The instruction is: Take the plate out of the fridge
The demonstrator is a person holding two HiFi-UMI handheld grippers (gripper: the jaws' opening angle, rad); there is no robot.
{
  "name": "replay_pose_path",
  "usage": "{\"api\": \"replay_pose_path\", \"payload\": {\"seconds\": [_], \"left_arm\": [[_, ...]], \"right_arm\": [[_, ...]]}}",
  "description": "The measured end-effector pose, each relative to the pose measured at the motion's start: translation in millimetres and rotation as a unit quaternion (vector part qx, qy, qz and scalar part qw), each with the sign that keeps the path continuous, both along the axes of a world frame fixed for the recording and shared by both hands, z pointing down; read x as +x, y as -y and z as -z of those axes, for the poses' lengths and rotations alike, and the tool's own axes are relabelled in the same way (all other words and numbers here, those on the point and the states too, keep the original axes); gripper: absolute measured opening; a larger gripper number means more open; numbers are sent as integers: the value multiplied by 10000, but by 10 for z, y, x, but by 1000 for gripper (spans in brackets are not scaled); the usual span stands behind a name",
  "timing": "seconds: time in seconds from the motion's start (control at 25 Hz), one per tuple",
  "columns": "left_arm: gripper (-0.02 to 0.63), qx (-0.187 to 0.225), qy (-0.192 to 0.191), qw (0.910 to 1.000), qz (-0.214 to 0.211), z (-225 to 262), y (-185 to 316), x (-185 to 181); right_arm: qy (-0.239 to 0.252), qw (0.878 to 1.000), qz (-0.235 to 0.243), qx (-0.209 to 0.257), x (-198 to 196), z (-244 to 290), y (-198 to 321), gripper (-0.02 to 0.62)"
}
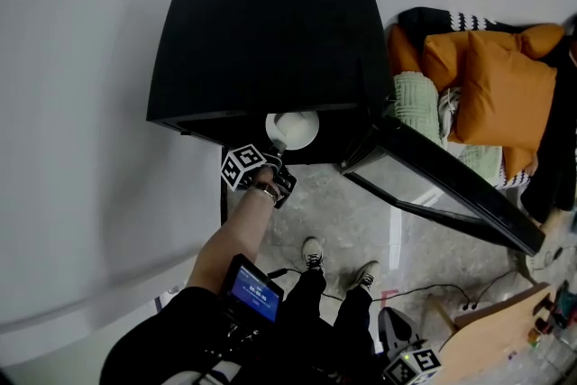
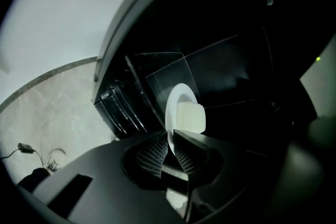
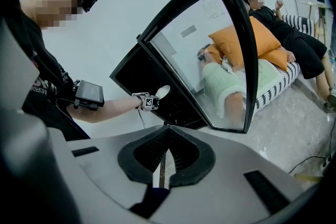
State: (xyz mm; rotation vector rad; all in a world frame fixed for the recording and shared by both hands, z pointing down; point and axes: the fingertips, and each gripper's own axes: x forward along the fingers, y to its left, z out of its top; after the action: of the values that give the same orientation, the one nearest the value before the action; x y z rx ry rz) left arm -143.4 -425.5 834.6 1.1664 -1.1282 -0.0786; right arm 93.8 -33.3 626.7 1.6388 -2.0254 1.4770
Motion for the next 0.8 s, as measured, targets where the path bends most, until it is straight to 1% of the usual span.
{"api": "replay_pose_path", "payload": {"seconds": [0.12,0.24,0.48,0.56,0.8], "left_arm": [[41,9,-60,10000,36,16,-137,35],[41,66,-181,9995,235,-3,-209,47],[43,457,-666,9941,718,-3,-108,55],[43,612,-788,9919,786,5,-64,65],[44,763,-739,9915,754,-46,24,137]], "right_arm": [[23,10000,64,-6,-14,-14,13,5],[46,9999,130,-5,-38,-32,6,5],[61,9999,113,-15,-22,-26,-82,5],[63,9999,95,-30,-7,-26,-116,5],[70,9999,70,-85,18,-41,-169,5]]}}
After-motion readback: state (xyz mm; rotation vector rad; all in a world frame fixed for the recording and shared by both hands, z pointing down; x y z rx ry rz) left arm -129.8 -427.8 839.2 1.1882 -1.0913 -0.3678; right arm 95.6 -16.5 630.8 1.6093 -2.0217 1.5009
